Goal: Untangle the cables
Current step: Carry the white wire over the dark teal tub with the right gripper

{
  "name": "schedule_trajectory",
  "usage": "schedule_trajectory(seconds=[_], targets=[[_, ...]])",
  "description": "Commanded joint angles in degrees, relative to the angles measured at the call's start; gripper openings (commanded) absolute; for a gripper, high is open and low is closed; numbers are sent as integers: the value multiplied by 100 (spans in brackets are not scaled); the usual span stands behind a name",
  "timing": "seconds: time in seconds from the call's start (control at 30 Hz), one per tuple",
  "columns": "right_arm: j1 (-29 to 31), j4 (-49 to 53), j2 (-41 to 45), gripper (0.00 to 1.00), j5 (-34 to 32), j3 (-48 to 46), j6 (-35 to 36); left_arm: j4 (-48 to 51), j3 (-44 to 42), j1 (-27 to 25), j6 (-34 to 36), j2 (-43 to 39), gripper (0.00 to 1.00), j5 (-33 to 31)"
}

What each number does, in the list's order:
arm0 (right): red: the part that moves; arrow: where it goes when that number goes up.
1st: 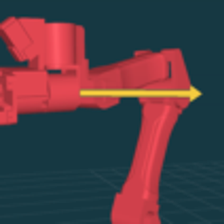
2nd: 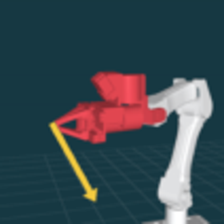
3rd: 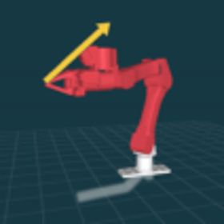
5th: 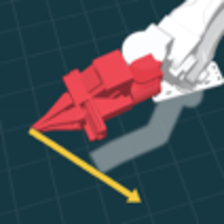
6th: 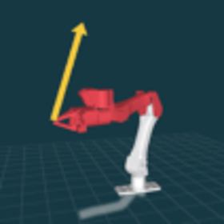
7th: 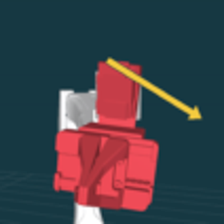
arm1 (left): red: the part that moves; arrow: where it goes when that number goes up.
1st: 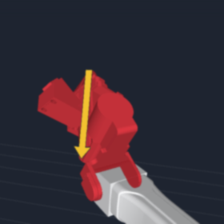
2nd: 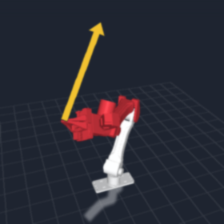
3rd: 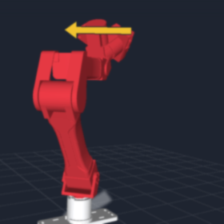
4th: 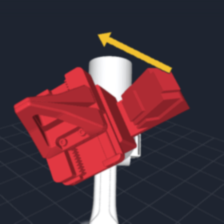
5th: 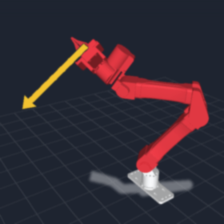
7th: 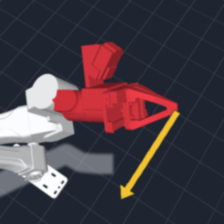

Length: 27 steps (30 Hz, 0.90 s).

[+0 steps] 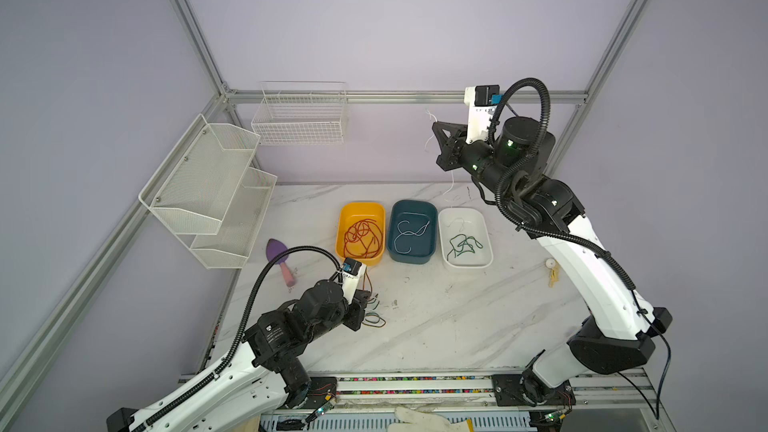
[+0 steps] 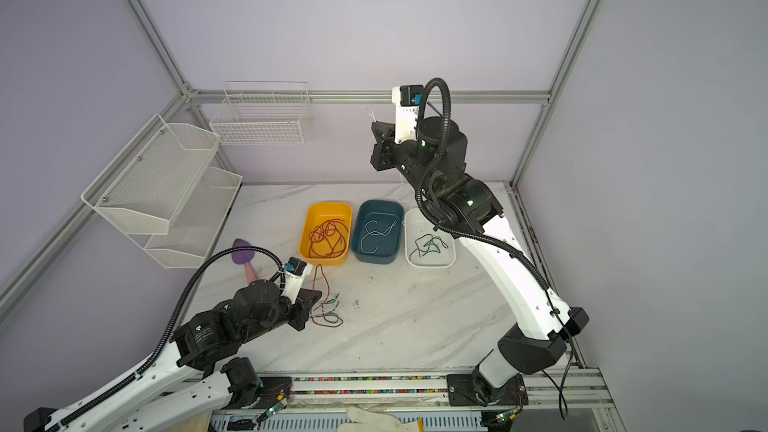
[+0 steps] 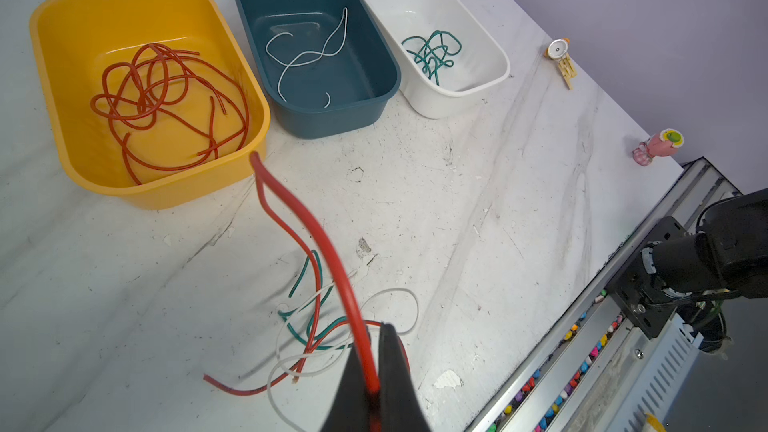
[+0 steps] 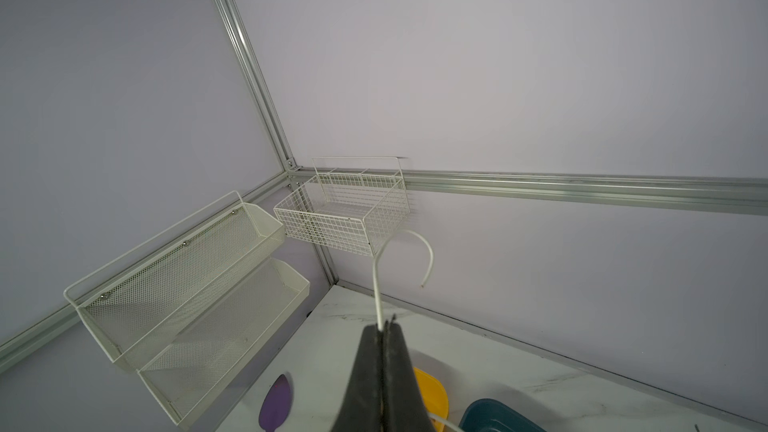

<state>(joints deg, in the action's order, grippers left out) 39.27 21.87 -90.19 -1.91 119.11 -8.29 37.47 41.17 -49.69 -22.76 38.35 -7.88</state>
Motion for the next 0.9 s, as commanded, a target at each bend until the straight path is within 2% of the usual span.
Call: schedule_trajectory(seconds=[0.0, 0.47, 0.87], targets=[[-174, -155, -48, 0, 404, 73, -79, -44, 90, -28, 188, 78, 0, -3], [-595, -477, -349, 0, 666, -268, -206, 13, 116, -32, 228, 218, 0, 72], [-648, -1141, -280, 0, 806, -1351, -422, 17, 122, -32, 255, 243, 0, 120]])
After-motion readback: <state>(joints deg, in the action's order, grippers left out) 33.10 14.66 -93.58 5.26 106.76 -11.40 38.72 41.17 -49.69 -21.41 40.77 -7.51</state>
